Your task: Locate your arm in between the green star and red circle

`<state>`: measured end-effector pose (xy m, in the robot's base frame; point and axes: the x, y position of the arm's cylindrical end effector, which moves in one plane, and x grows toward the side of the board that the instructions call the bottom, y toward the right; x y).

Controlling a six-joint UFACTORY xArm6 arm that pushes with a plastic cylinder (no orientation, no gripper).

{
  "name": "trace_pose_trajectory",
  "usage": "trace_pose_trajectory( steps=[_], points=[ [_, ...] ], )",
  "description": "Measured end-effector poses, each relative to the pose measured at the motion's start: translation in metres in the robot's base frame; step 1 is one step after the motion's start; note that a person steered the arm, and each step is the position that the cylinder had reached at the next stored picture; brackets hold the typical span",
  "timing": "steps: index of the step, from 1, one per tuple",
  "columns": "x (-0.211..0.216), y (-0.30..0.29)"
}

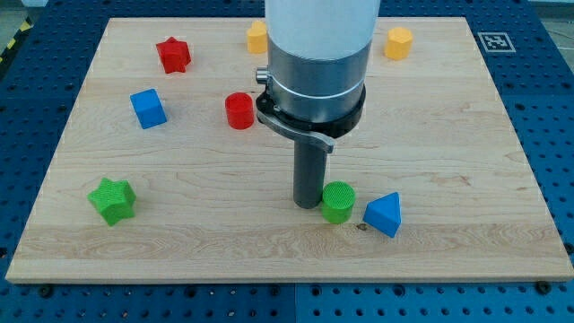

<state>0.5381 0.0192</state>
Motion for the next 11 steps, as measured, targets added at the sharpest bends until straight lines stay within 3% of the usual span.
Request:
trace_pose_trajectory(
  steps=[6, 8, 11],
  points=[
    [0.028, 0.014],
    [0.026, -0.045],
    [-0.031, -0.128]
  ],
)
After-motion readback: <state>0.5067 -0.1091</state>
